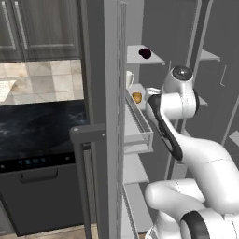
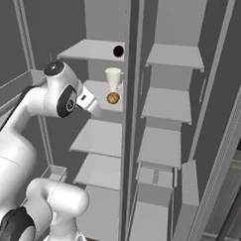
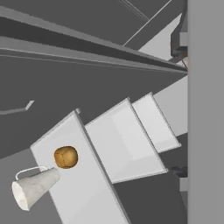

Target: Take the eggplant and potato from the fridge shelf and place them in the freezer drawer to begin freezing them.

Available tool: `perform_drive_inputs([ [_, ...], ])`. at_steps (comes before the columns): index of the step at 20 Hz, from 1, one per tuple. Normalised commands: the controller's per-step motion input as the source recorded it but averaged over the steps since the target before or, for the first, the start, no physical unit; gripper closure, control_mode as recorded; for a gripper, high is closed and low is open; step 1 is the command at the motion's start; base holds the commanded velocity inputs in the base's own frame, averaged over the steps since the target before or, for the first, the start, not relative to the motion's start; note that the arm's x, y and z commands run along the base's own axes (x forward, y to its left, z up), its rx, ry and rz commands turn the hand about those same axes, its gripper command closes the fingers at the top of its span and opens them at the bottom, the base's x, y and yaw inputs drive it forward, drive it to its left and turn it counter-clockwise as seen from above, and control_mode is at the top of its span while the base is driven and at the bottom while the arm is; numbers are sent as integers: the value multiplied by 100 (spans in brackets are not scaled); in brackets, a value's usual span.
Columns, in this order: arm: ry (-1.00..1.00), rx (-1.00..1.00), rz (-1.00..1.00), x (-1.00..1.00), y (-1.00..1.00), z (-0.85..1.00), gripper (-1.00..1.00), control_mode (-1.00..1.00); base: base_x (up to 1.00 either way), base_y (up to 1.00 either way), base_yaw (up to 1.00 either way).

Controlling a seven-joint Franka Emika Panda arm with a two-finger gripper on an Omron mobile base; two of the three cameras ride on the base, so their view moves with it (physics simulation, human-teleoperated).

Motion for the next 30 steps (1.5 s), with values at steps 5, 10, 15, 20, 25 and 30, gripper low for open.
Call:
perform_drive_inputs([
  [5,0,0,0,32,6,0,-100,-100,0,0,0],
  [10,0,0,0,31,8,0,-100,-100,0,0,0],
  [15,1,0,0,38,15,0,-100,-100,0,0,0],
  [20,0,0,0,36,2,-5,-100,-100,0,0,0],
  [25,0,0,0,25,0,-21,-100,-100,0,0,0],
  [30,0,0,0,20,0,-28,-100,-100,0,0,0],
])
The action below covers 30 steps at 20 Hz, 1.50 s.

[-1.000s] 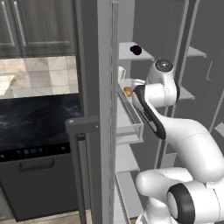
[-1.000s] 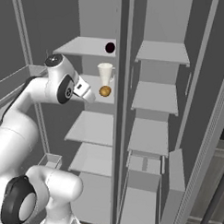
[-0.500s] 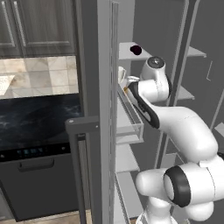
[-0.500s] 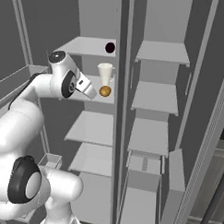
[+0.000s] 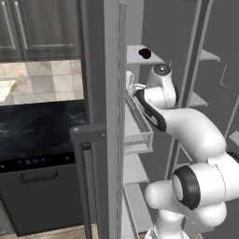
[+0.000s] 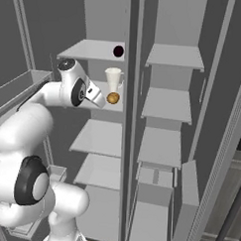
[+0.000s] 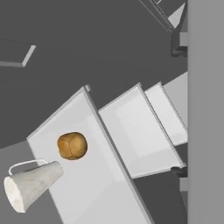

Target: Take the eggplant and potato from the fridge shelf and place them in the freezer drawer to begin freezing them.

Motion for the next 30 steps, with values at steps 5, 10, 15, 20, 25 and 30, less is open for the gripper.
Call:
perform_drive_inputs([
  [5,0,0,0,30,0,-11,-100,-100,0,0,0],
  [10,1,0,0,35,0,-2,-100,-100,0,0,0],
  [15,1,0,0,30,0,-11,-100,-100,0,0,0],
  [20,5,0,0,25,-2,-12,-100,-100,0,0,0],
  [25,6,0,0,23,-8,-12,-100,-100,0,0,0],
  [30,6,0,0,24,-11,-12,-100,-100,0,0,0],
])
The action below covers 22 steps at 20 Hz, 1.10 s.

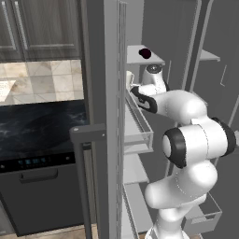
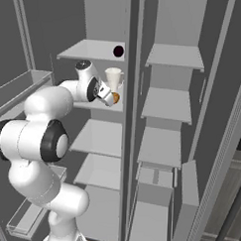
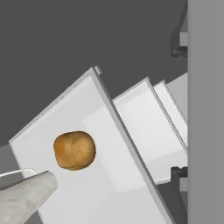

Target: Take the eggplant and potato from the fridge shelf and place them in the freezer drawer to begin freezing them.

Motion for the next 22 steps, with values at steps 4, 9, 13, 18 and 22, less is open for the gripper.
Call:
perform_drive_inputs([
  [4,4,0,0,29,-2,-16,-100,-100,0,0,0],
  [9,1,0,0,37,0,-14,-100,-100,0,0,0],
  [13,0,0,0,32,0,-15,-100,-100,0,0,0],
  [18,0,0,0,29,0,-16,-100,-100,0,0,0],
  [22,0,0,0,31,0,-10,-100,-100,0,0,0],
])
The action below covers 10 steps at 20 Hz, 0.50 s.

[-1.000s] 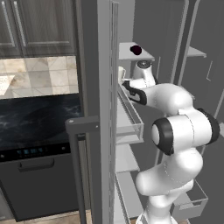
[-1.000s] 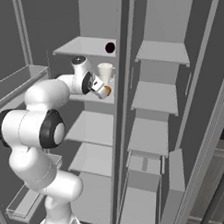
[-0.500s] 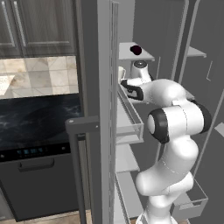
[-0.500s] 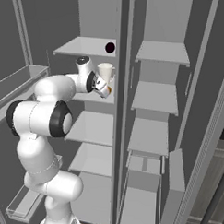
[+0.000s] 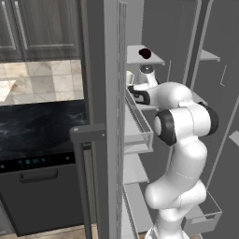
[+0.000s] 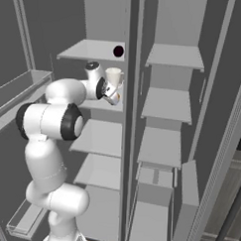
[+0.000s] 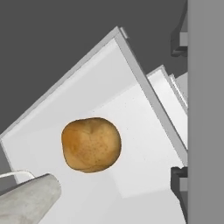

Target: Take the eggplant and potato from the fridge shelf and place them in the freezer drawer to begin freezing them.

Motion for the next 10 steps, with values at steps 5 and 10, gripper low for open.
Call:
perform_drive_inputs([
  [5,0,0,0,27,0,-8,-100,-100,0,0,0],
  [10,0,0,0,20,0,-13,-100,-100,0,0,0],
])
